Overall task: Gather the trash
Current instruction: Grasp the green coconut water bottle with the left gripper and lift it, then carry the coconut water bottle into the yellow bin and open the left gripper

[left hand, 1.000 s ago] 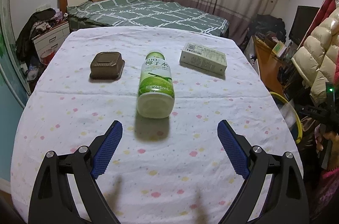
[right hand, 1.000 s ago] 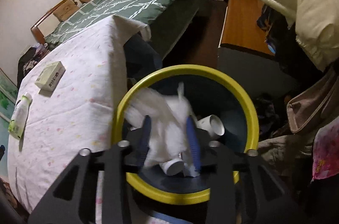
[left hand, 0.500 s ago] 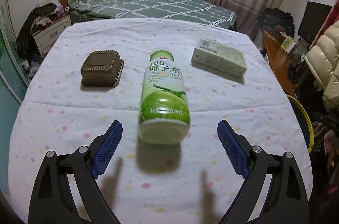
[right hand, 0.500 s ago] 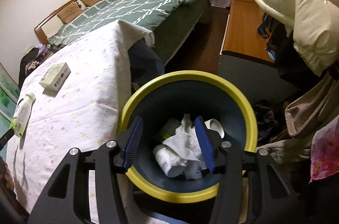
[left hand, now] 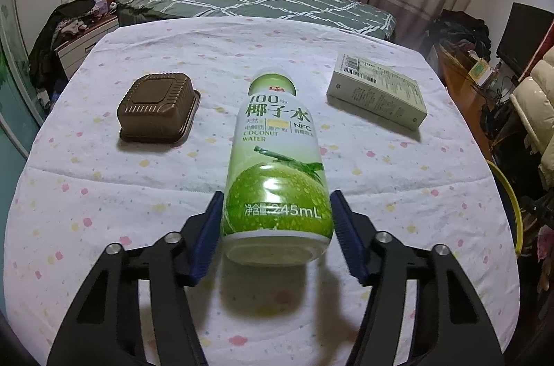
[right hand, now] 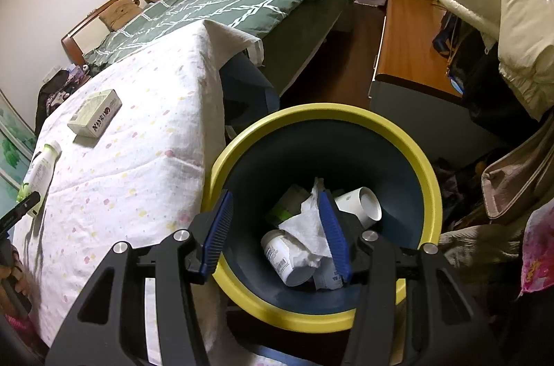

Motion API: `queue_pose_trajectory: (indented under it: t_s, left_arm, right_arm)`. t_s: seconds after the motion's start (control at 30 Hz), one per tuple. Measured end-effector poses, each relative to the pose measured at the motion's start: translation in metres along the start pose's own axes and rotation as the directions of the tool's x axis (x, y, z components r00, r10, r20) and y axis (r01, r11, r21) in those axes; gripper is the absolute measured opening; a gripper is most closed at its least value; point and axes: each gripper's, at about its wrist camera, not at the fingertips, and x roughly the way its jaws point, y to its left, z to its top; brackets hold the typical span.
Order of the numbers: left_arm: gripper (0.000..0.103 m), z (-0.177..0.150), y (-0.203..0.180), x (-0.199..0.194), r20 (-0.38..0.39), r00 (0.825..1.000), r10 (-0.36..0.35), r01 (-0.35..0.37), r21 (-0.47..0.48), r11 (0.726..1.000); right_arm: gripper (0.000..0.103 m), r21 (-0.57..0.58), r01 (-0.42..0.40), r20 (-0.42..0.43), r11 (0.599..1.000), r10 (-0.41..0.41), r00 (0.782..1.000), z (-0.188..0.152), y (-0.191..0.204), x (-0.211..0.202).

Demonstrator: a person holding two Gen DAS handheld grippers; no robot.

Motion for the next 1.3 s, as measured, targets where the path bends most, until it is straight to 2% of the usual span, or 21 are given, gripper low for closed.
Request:
queue_pose_trajectory:
  t_s: [0.2, 0.43, 0.7, 0.93, 1.3]
  left_arm:
    - [0.054, -0.001, -0.002, -0.009, 0.024, 1.0, 0.009, -0.01, 0.021, 1.0]
    - [0.053, -0.002, -0.013, -0.043, 0.1, 0.995, 0.016, -0.025, 0.085, 0.996]
    - [0.051, 0.0, -0.026, -0.082, 0.158, 0.987, -0.025, 0.005, 0.129, 0.992]
    - [0.051, -0.001, -0.042, -0.103, 0.18, 0.982, -0.056, 0.026, 0.165, 0.986]
    - [0.051, 0.001, -0.095, -0.123, 0.177, 0.969, -0.172, 0.12, 0.268, 0.956]
  right_arm:
    - [0.049, -0.003, -0.007, -0.001, 1.0, 0.007, 1.0, -0.001, 0.001, -0.001]
    - [0.049, -0.002, -0.015, 0.013, 1.0, 0.015, 1.0, -0.004, 0.001, -0.008]
    - [0.049, -0.003, -0.027, 0.031, 1.0, 0.027, 0.999, -0.009, 0.0, -0.018]
    - [0.049, 0.006, -0.028, 0.04, 1.0, 0.027, 0.999, -0.015, -0.008, -0.025]
    - [0.049, 0.011, -0.018, 0.085, 1.0, 0.017, 0.996, -0.029, -0.021, -0.048]
